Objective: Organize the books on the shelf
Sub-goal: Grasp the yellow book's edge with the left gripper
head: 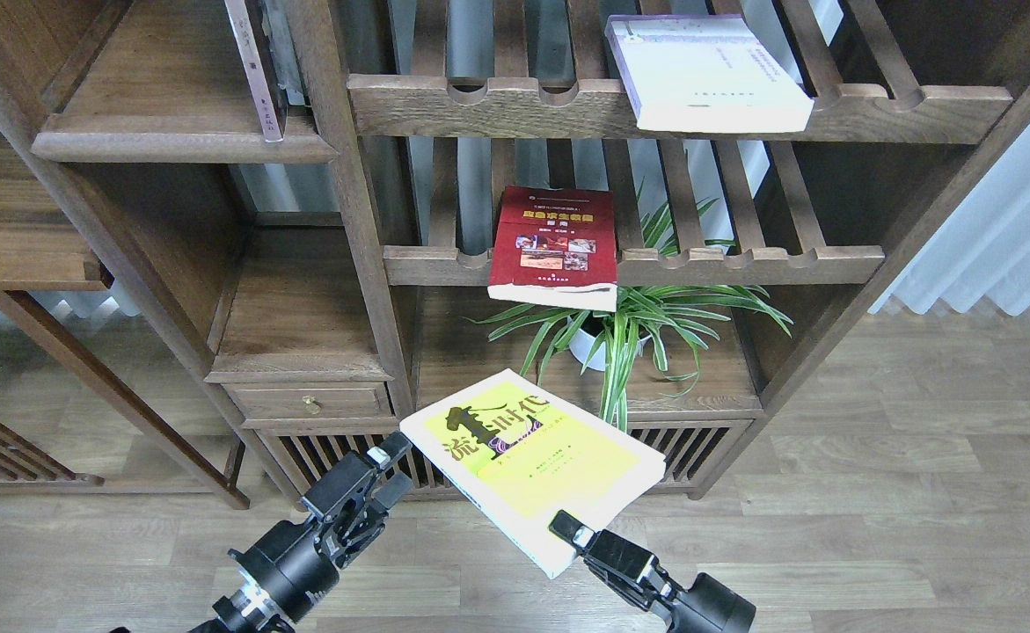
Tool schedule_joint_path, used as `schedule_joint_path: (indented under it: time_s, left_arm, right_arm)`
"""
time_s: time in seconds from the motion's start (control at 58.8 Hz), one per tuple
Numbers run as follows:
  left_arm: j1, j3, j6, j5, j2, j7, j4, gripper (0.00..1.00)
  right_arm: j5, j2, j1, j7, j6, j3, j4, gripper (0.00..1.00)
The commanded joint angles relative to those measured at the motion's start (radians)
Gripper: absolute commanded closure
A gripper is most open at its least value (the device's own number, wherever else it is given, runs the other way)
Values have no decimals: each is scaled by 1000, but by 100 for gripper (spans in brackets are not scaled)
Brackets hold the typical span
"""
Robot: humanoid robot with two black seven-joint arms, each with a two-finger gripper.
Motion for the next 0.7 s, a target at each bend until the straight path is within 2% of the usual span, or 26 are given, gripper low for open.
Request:
schedule_joint_path:
  time_s: [0.0, 0.17, 0.323, 0.561, 0.646, 0.68]
  left_arm:
    - [-3, 6, 0, 0, -7, 0, 23, 9]
    - [-21, 6, 0, -2, -19, 0, 52, 10]
    - [-34, 7, 0, -5, -38, 0, 58, 22]
    - [-37, 35, 0, -3, -53, 0, 64, 23]
    - [-37, 41, 0, -3, -53, 1, 67, 40]
    - [-37, 41, 0, -5, -55, 1, 67, 43]
  right_arm:
    - [-15, 5, 2, 0, 0, -24, -2, 95]
    - [-41, 18, -1, 0, 0, -30, -2, 95]
    - [-48, 24, 0, -6, 0, -28, -2, 95]
    - [-48, 36, 0, -8, 0, -28, -2, 95]
    - [-49, 42, 0, -8, 0, -28, -3, 95]
    - [-48, 45, 0, -8, 0, -28, -3, 95]
